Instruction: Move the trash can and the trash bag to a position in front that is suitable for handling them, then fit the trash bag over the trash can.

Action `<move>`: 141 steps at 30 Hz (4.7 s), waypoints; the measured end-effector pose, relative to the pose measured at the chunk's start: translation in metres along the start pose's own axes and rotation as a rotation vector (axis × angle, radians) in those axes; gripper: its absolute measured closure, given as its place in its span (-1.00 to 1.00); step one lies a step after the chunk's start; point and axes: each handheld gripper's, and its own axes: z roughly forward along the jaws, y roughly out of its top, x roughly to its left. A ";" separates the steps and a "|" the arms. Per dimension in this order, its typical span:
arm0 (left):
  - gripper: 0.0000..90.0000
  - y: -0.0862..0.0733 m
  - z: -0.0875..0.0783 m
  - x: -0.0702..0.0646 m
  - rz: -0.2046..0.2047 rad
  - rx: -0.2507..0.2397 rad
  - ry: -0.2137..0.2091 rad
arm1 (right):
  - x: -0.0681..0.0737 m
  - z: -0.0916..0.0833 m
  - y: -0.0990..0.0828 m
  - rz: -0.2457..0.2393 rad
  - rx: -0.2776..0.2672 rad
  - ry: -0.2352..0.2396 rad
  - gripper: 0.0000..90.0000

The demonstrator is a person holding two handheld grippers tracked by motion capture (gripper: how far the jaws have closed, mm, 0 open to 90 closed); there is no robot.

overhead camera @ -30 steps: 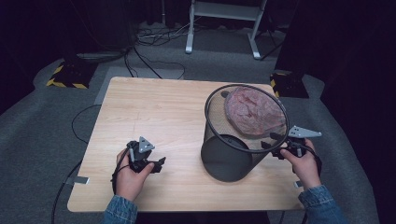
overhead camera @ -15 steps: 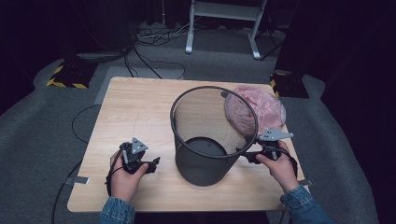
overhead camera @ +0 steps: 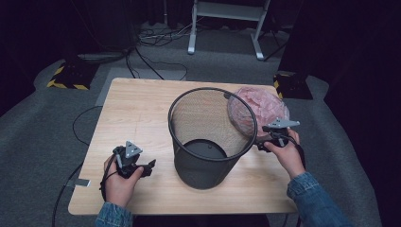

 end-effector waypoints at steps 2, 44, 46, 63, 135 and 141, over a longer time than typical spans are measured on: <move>-0.50 -0.005 -0.004 0.003 -0.012 -0.003 0.013 | -0.008 0.009 0.000 0.008 0.003 -0.037 -0.62; -0.46 -0.030 -0.018 0.020 -0.081 0.019 0.049 | -0.059 0.046 0.022 0.127 0.122 -0.157 -0.65; -0.46 -0.031 -0.019 0.022 -0.086 0.017 0.050 | -0.058 0.060 0.016 0.119 0.157 -0.155 -0.66; -0.45 -0.033 -0.018 0.023 -0.085 0.021 0.054 | -0.043 0.049 -0.023 0.132 0.088 -0.090 0.27; -0.45 -0.029 -0.021 0.036 -0.130 -0.015 0.037 | -0.041 -0.191 0.103 0.008 -0.145 -0.095 0.88; -0.45 -0.029 -0.021 0.037 -0.132 -0.012 0.037 | -0.036 -0.206 0.117 -0.004 -0.176 -0.080 0.88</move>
